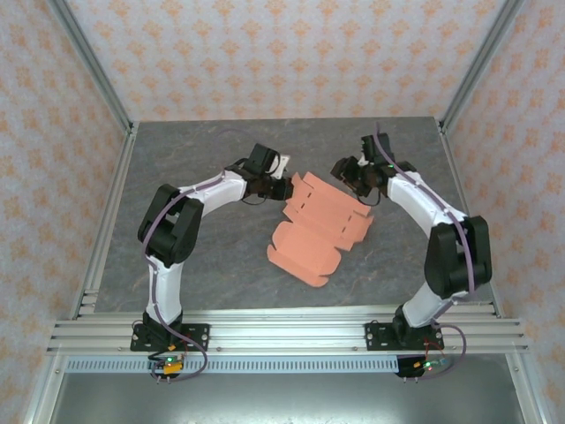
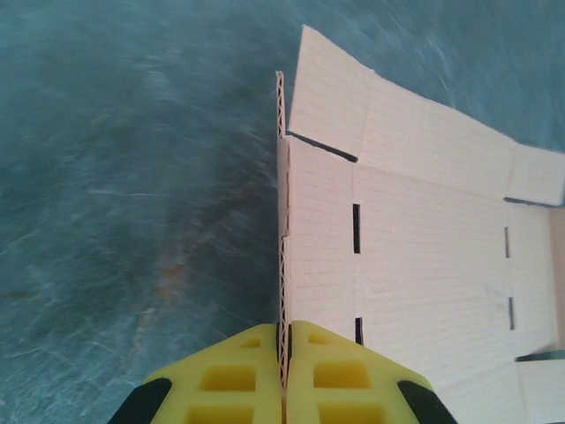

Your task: Fold the paper box

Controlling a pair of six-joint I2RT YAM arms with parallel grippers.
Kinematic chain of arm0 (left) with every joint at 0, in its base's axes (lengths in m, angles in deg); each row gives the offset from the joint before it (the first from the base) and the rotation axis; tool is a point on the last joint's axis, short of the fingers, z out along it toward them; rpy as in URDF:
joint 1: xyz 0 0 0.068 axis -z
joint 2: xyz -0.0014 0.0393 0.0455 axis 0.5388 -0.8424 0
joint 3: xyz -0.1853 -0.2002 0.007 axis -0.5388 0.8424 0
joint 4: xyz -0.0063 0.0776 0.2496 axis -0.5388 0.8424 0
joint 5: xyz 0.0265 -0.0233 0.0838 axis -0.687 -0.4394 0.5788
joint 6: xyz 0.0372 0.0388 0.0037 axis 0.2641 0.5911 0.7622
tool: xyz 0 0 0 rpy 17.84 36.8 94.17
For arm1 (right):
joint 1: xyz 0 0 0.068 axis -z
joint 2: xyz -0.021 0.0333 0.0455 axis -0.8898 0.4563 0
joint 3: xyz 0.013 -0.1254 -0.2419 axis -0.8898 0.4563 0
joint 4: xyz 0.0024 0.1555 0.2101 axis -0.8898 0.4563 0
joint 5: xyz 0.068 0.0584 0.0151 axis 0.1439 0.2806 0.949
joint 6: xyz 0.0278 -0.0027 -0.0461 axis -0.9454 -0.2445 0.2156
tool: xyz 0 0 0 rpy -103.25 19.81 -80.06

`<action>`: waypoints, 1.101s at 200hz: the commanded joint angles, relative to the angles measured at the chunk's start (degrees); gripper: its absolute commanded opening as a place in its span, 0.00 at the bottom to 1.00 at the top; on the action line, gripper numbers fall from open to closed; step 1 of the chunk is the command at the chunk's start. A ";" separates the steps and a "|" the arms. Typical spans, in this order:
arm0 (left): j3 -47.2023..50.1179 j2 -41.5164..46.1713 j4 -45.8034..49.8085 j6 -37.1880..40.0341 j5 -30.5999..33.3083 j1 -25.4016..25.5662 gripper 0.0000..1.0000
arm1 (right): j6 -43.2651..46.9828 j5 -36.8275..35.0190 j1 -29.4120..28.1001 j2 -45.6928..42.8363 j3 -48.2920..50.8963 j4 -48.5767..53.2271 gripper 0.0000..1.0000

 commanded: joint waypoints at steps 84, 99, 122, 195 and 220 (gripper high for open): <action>16.74 4.79 -28.67 -39.24 2.59 -0.71 0.07 | -1.13 -11.57 -15.46 10.98 -3.45 -1.28 0.58; 17.36 5.33 -29.56 -39.86 2.15 -0.71 0.07 | 2.05 -11.13 -15.97 11.02 -3.00 -1.29 0.57; 17.45 5.15 -30.41 -41.05 0.25 -0.71 0.07 | 6.19 -10.36 -16.78 11.14 -2.70 -1.74 0.57; 15.79 5.76 -29.32 -42.36 -1.09 -0.69 0.07 | 14.03 -17.80 -17.87 11.97 -2.38 -0.04 0.68; 15.63 5.69 -29.30 -41.65 -0.84 -0.65 0.07 | 13.14 -21.58 -17.88 11.46 -2.48 1.11 0.63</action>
